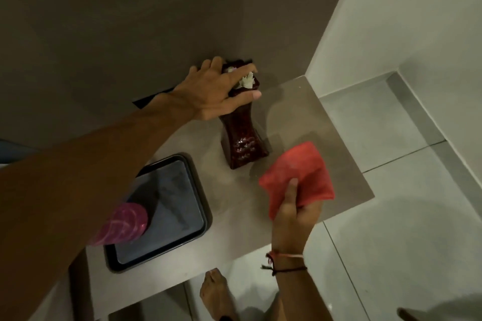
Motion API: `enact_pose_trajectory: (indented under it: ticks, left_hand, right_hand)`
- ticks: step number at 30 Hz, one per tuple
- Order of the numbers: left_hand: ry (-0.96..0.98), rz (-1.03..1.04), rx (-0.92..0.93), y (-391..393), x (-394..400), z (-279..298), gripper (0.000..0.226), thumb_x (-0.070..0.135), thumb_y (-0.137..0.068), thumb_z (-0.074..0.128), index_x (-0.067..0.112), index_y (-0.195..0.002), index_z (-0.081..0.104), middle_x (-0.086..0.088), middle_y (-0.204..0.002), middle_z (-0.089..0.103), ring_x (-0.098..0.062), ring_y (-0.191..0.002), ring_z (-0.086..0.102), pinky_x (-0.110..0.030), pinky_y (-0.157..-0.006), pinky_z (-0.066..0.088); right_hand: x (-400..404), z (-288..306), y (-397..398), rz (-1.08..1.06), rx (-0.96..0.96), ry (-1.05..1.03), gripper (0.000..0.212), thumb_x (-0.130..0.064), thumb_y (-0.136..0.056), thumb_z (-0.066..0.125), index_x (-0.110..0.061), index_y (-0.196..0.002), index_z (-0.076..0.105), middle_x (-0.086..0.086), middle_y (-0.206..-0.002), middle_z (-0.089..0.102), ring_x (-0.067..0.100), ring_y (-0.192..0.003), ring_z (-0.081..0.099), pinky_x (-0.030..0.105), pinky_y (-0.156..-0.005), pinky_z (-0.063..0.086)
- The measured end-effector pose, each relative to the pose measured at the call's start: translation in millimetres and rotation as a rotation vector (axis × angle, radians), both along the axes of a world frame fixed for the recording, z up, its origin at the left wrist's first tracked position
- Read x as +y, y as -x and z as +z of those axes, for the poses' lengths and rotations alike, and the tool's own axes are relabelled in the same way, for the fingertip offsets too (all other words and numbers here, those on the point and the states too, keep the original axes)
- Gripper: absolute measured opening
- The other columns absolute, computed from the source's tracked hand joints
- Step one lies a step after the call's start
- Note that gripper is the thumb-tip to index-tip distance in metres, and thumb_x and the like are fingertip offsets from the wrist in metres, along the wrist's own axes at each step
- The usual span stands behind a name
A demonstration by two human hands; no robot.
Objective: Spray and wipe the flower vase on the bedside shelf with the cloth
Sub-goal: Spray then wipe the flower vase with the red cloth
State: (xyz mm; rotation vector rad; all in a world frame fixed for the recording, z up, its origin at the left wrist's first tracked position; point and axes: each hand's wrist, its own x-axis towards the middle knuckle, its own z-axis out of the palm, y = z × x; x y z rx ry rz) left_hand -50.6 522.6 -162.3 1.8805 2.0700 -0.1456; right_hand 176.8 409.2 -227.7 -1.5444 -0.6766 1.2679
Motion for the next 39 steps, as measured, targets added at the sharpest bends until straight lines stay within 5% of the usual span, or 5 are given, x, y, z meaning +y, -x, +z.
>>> enact_pose_trajectory:
  ticks: [6,10,22,34,39]
  left_hand:
    - [0.09,-0.016,-0.087,9.4,-10.1,4.1,0.084,0.087,-0.077,0.016,0.051,-0.153,0.023,-0.02,-0.146,0.043,-0.043,-0.137,0.041,-0.063,-0.115,0.032]
    - [0.056,-0.002,-0.13,6.6,-19.0,0.9,0.065,0.078,-0.09,0.029,0.052,-0.15,0.026,-0.018,-0.144,0.045,-0.042,-0.136,0.042,-0.06,-0.115,0.033]
    - [0.064,-0.008,-0.174,6.0,-16.9,-4.4,0.066,0.076,-0.091,0.029,0.051,-0.152,0.025,-0.019,-0.147,0.041,-0.04,-0.138,0.038,-0.063,-0.115,0.027]
    - [0.029,-0.036,-0.109,3.0,-20.8,-6.5,0.068,0.077,-0.091,0.027,0.052,-0.153,0.022,-0.019,-0.144,0.042,-0.04,-0.134,0.04,-0.06,-0.112,0.03]
    - [0.003,-0.003,-0.127,1.6,-21.2,-7.0,0.07,0.08,-0.085,0.027,0.053,-0.15,0.027,-0.018,-0.142,0.044,-0.04,-0.135,0.041,-0.06,-0.112,0.029]
  right_hand:
    - [12.5,4.8,33.7,0.021,-0.165,-0.396,0.052,-0.006,-0.096,0.045,-0.049,-0.118,0.065,-0.021,-0.091,0.07,0.01,-0.087,0.068,0.007,-0.087,0.052]
    - [9.4,-26.5,38.7,0.239,-0.531,-0.499,0.066,0.002,-0.092,0.038,-0.016,-0.155,0.03,0.01,-0.162,0.037,0.026,-0.153,0.032,0.063,-0.118,0.034]
    - [1.5,-92.9,18.6,1.057,-1.437,-0.729,0.081,-0.034,-0.088,0.071,-0.033,-0.156,0.028,0.023,-0.163,0.017,0.043,-0.151,0.019,0.067,-0.116,0.034]
    - [-6.2,-62.2,-21.2,0.725,-0.855,-0.544,0.065,-0.024,-0.098,0.052,-0.036,-0.156,0.027,0.006,-0.167,0.027,0.025,-0.146,0.038,0.052,-0.101,0.057]
    - [21.3,-62.4,27.6,0.788,-1.078,-0.773,0.059,-0.026,-0.106,0.044,-0.027,-0.159,0.02,0.022,-0.166,0.019,0.037,-0.156,0.017,0.058,-0.125,0.025]
